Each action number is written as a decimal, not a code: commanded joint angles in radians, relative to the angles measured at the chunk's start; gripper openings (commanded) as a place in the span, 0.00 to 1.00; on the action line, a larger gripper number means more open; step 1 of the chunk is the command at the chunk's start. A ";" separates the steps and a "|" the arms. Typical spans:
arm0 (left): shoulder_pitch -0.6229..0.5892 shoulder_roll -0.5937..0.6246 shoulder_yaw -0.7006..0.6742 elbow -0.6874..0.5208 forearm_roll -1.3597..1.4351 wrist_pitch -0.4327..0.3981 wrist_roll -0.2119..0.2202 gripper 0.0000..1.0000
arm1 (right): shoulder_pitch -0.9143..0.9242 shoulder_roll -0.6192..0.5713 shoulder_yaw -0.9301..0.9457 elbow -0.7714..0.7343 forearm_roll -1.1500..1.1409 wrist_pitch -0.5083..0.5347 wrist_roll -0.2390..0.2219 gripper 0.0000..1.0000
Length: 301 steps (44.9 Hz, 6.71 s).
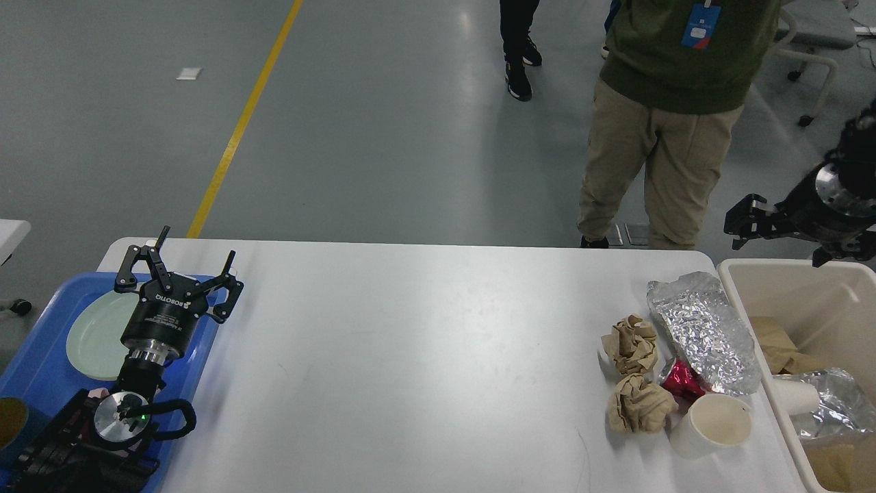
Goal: Tidy desktop
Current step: 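Raise the right gripper out of the white bin, then move the right gripper down onto the crumpled silver foil ball, then grasp the crumpled foil ball with the right gripper, then lift the foil ball and drop it into the white bin, then withdraw the right gripper from the white bin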
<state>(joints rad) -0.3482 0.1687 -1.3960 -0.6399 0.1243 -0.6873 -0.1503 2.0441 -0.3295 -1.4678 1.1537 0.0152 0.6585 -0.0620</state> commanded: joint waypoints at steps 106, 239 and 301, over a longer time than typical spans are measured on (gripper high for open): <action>0.002 0.000 0.000 0.000 0.000 0.000 0.000 0.96 | -0.959 -0.220 0.581 -0.400 0.035 -0.522 0.002 1.00; 0.002 0.000 0.000 0.000 0.000 0.000 0.000 0.96 | -0.162 -0.571 0.066 0.049 -0.017 -0.184 -0.156 0.00; 0.002 0.000 0.000 0.000 0.000 0.000 0.000 0.96 | -1.575 -0.052 0.885 -1.121 0.022 -0.626 -0.162 0.00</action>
<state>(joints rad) -0.3467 0.1687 -1.3958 -0.6397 0.1243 -0.6872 -0.1503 0.4733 -0.3786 -0.5819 0.0324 0.0367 0.0342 -0.2249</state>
